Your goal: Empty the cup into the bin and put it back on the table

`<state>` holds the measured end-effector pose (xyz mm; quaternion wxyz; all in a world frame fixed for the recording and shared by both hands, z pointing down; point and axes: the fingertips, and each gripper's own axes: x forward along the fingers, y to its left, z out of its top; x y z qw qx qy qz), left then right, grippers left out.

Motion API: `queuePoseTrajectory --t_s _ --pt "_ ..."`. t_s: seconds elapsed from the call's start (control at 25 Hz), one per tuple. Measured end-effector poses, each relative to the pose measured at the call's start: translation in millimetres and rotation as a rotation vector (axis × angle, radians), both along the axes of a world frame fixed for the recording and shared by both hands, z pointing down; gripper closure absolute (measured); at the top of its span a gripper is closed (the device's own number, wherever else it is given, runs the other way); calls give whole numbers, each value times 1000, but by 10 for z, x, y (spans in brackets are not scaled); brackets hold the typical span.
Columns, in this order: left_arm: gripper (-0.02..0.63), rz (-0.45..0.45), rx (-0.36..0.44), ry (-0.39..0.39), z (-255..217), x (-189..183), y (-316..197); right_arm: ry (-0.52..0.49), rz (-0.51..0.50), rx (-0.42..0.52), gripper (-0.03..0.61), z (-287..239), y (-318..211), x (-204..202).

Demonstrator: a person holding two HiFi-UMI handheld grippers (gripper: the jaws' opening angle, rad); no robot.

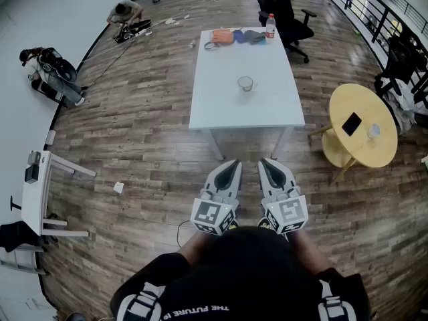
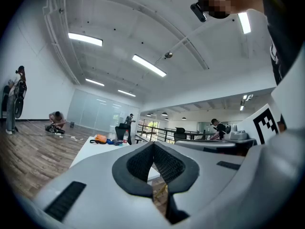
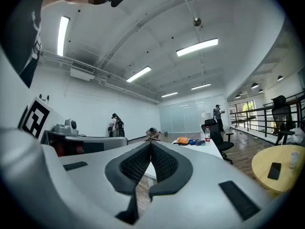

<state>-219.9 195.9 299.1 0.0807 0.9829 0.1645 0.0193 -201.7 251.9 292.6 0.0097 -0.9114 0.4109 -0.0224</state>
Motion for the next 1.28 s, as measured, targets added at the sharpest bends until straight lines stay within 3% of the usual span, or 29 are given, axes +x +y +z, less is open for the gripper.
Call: queuePoseTrajectory --t_s 0.76,1.08,1.28 --pt "594 4 -8 8 -6 -51 -107 -6 2 24 561 -4 -82 -23" --pt "594 -15 -26 6 51 -129 -403 -9 -9 18 561 25 -326 -79" --pt "594 -14 -15 23 42 -80 -642 11 36 8 561 -22 -385 52"
